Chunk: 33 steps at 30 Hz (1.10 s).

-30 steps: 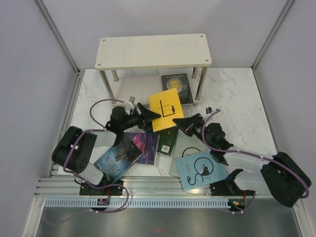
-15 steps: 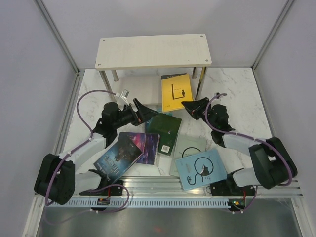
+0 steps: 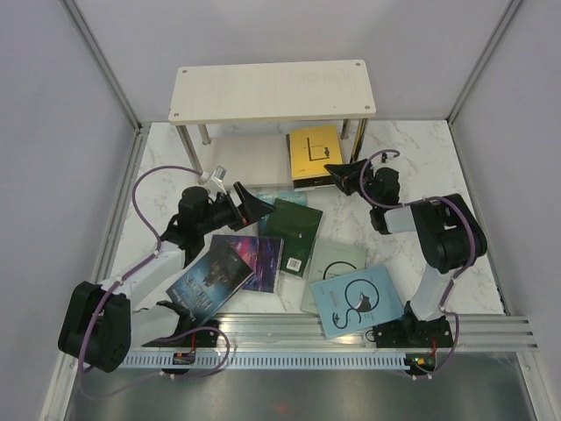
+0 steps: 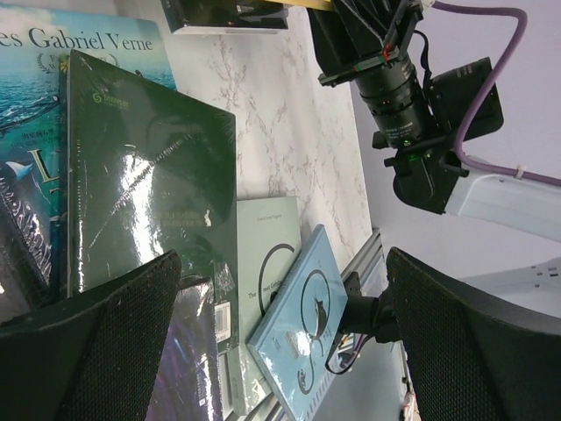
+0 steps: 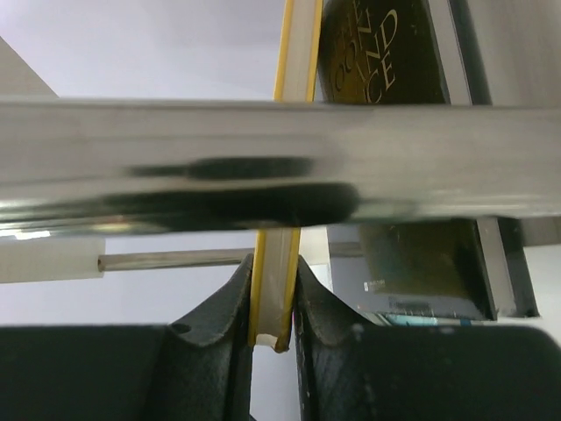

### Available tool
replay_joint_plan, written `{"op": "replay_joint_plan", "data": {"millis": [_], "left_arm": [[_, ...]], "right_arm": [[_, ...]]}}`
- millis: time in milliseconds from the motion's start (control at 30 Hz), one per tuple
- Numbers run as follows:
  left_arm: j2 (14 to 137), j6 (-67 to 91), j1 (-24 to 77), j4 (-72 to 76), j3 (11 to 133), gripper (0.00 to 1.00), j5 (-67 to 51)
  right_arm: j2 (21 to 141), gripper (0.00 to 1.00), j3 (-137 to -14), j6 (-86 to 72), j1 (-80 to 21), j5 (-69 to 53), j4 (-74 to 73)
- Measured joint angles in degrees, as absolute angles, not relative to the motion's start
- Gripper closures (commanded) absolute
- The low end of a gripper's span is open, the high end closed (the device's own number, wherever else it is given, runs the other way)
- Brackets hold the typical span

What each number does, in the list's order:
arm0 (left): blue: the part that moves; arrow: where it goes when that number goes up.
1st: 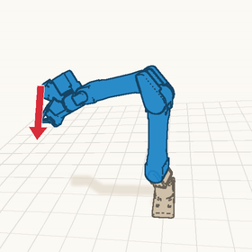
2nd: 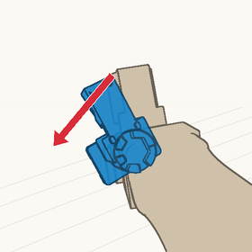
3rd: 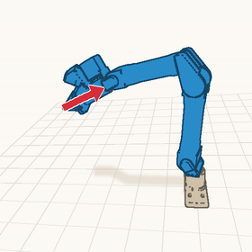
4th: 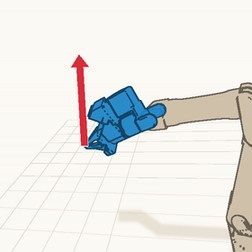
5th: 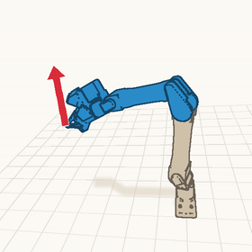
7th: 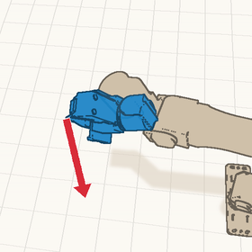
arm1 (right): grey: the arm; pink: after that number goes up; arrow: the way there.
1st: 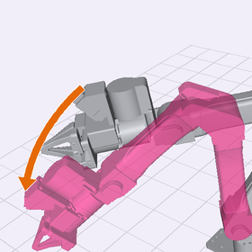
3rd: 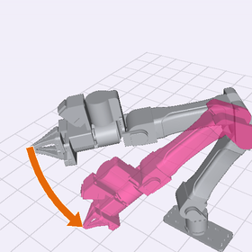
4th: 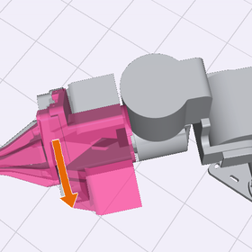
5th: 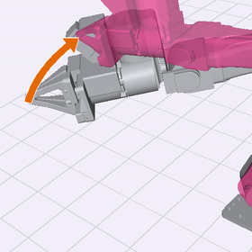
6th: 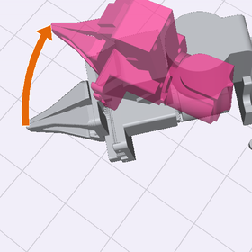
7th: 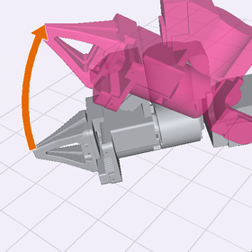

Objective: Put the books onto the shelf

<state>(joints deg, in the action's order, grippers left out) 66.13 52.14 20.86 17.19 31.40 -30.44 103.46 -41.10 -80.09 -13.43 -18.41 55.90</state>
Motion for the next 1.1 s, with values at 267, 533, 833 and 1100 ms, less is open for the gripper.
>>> {"op": "replay_joint_plan", "data": {"millis": [267, 533, 833, 1100], "left_arm": [[67.0, 51.5, 20.7, 17.2, 31.4, 0.0, -30.4], [67.8, 51.3, 20.7, 17.0, 31.4, 0.0, -30.4], [68.4, 51.3, 20.7, 16.8, 31.4, 0.0, -30.4], [69.8, 51.3, 20.7, 16.8, 31.4, 0.01, -30.4]], "right_arm": [[108.7, 0.46, -41.6, -83.6, -12.6, -22.3, 63.0], [108.8, 0.29, -38.1, -87.4, -9.8, -23.5, 70.0], [109.5, 0.26, -35.8, -91.9, -7.5, -28.1, 71.1], [109.4, 0.32, -33.2, -91.7, -7.6, -32.3, 71.2]]}}
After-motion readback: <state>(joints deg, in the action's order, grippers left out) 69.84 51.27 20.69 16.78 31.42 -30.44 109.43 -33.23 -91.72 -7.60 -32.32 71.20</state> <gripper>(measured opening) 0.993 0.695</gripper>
